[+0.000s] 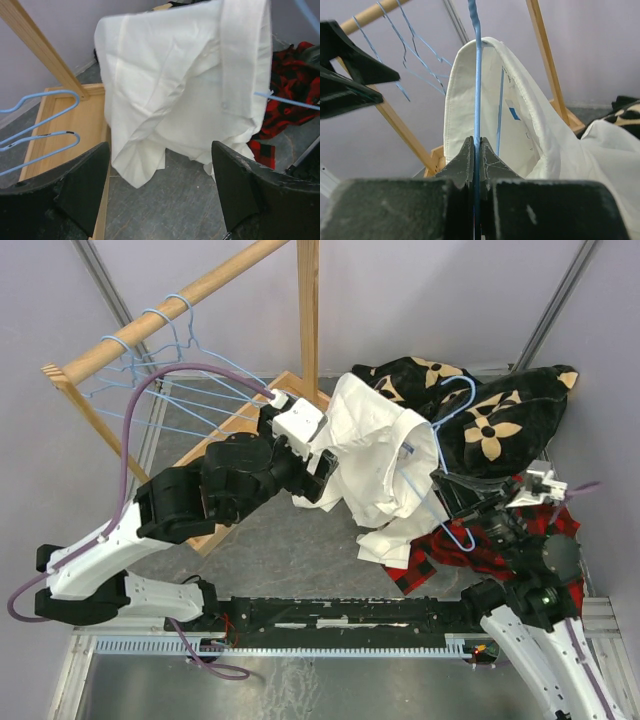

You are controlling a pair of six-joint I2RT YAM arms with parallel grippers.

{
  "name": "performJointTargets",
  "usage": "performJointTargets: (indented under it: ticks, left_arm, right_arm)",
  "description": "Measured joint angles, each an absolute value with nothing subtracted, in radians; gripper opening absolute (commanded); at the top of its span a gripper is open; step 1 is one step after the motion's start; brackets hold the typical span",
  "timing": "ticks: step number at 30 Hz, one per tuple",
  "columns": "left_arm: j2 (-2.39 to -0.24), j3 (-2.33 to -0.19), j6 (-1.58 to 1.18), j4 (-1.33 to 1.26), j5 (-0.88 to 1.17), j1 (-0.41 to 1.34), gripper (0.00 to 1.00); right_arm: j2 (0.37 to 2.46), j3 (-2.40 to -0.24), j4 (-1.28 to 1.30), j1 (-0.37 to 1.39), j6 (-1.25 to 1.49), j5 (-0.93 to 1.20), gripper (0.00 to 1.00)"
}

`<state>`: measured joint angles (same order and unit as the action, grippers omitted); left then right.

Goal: Place the shirt on the hanger
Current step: Hang the shirt on the hanger.

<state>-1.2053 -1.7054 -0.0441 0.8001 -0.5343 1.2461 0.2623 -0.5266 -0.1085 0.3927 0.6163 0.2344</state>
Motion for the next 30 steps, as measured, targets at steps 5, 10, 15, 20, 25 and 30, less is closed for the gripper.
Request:
performJointTargets:
  ticks: [5, 10, 15, 20, 25, 30]
  left_arm:
    - [-1.18, -1.63, 0.009, 0.745, -0.578, 1.246, 0.92]
    - [-1.225, -1.612, 0.075, 0.686, -0.597, 1.246, 0.93]
    - [-1.28, -1.612, 0.165, 0.586, -0.625, 1.246, 0.93]
    - [-1.327, -1.591, 0.292, 0.404, -0.701, 1.246, 0.91]
    - [-1.361, -1.584, 0.392, 0.257, -0.747, 1.246, 0.6]
    - [-1.396, -1.615, 0.462, 0.175, -0.77, 1.241, 0.1]
  right_arm:
    - [0.247, -0.709, 0.01, 0.393, 0.576, 0.2, 0.0]
    - [0.248, -0.867, 0.1, 0.393, 0.531, 0.192, 0.0]
    - [0.249, -1.006, 0.191, 0.393, 0.5, 0.182, 0.0]
    - [0.25, -1.103, 0.261, 0.393, 0.49, 0.186, 0.0]
    - [0.25, -1.165, 0.336, 0.393, 0.471, 0.194, 0.0]
    - [0.25, -1.216, 0.41, 0.393, 0.437, 0.202, 0.0]
